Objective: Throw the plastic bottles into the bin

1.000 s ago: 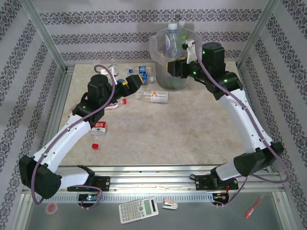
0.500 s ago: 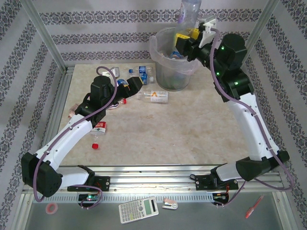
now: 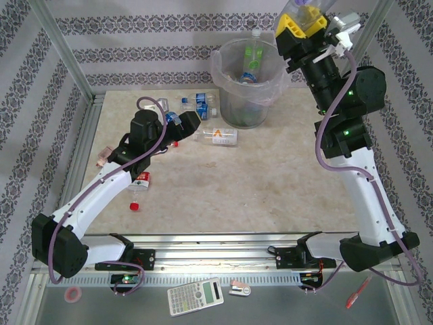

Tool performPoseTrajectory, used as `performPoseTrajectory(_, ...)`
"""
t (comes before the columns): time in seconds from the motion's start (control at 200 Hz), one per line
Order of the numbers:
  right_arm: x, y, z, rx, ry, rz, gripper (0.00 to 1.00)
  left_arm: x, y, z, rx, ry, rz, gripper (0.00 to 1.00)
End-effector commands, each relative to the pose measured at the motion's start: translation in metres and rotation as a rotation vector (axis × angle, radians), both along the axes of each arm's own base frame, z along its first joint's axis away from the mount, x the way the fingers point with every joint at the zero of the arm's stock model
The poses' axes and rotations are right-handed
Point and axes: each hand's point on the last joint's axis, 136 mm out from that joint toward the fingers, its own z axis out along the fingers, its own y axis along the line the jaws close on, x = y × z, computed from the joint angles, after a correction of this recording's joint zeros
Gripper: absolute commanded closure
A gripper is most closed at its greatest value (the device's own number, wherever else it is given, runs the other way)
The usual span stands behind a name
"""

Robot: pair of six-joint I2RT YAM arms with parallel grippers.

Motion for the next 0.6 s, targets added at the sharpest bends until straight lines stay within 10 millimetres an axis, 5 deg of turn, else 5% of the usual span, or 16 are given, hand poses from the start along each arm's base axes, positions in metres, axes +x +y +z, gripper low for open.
performPoseTrajectory(0.0, -0.011, -0.015, 0.016, 0.031, -0.094, -0.058, 0.61, 0.003, 0.008, -0.007, 0.004, 0.018, 0.038, 0.0)
performPoseTrajectory(0.195, 0.0, -0.014, 0.011, 0.015, -0.074, -0.073, 0.62, 0.003, 0.01, -0.012, 0.009, 0.026, 0.047, 0.0)
performPoseTrajectory(0.365, 0.043, -0.007, -0.018, -0.029, 0.059, -0.082, 0.63, 0.002, 0.01, -0.017, 0.018, 0.039, 0.046, 0.0)
performPoseTrajectory(0.48, 0.117, 0.003, -0.086, -0.089, 0.326, -0.092, 0.6, 0.0, 0.012, -0.022, 0.028, 0.058, 0.051, 0.0)
performPoseTrajectory(0.595, 0.193, 0.014, -0.178, -0.127, 0.697, -0.013, 0.37, -0.003, 0.016, -0.035, 0.031, 0.09, 0.069, 0.0)
